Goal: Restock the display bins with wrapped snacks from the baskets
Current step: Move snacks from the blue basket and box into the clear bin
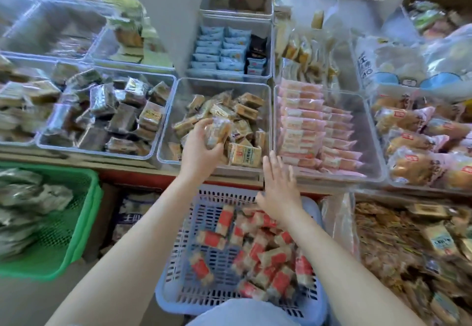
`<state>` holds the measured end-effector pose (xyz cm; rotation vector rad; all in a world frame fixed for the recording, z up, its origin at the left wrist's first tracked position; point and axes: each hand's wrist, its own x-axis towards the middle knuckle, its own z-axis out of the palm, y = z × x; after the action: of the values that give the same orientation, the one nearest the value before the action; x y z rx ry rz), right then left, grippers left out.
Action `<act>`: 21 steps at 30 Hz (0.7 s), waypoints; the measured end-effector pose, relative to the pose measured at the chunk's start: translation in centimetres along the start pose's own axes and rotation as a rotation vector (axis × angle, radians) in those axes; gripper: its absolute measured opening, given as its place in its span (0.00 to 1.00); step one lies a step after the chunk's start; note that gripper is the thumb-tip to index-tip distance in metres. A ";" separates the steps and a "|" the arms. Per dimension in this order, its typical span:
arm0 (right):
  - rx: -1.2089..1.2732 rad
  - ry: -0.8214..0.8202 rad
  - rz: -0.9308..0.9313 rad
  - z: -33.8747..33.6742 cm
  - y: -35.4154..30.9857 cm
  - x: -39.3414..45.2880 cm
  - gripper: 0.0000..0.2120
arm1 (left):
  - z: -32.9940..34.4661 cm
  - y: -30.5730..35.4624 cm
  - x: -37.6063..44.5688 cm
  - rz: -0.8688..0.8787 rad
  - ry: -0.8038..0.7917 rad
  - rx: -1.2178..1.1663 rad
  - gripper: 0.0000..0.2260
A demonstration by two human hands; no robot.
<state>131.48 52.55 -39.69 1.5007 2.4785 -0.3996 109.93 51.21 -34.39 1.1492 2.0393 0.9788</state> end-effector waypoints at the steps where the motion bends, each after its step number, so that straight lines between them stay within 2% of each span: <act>1: -0.013 -0.009 0.001 0.0 0.0 0.1 0.43 | 0.5 -0.2 0.6 0.059 -0.018 0.088 0.24; 3: -0.035 -0.032 0.008 -0.1 0.0 0.2 0.43 | 1.9 -1.0 1.3 0.139 -0.123 0.398 0.20; 5: -0.022 -0.047 0.014 -0.2 -0.1 0.3 0.44 | 3.3 -2.4 1.5 0.155 -0.255 0.699 0.23; 7: -0.008 -0.060 0.013 -0.2 0.0 0.3 0.45 | 4.0 -3.4 1.1 0.118 -0.316 0.806 0.24; 10: 0.024 -0.070 -0.003 -0.5 0.3 0.2 0.44 | 3.9 -3.1 0.2 0.112 -0.257 0.773 0.21; 13: 0.105 -0.079 -0.032 -1.3 0.6 0.2 0.41 | 3.5 -2.0 -1.3 0.189 -0.083 0.686 0.16; 15: 0.217 -0.024 -0.043 -1.7 1.1 -0.5 0.37 | 3.9 -0.2 -3.0 0.242 -0.013 0.561 0.14; 16: 0.286 0.049 -0.045 -1.6 1.5 -1.3 0.35 | 4.5 1.1 -4.0 0.240 -0.046 0.489 0.13; 18: 0.402 0.195 -0.016 -0.9 2.9 -3.8 0.28 | 6.5 3.6 -6.0 0.183 -0.236 0.406 0.11; 21: 0.502 0.248 0.152 1.4 7.9 -8.8 0.20 | 11.6 6.7 -9.1 0.143 -0.539 0.370 0.10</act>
<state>142.56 48.21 -39.12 2.0206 2.5419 -0.9103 125.97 49.12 -33.98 1.5679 1.7433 0.2938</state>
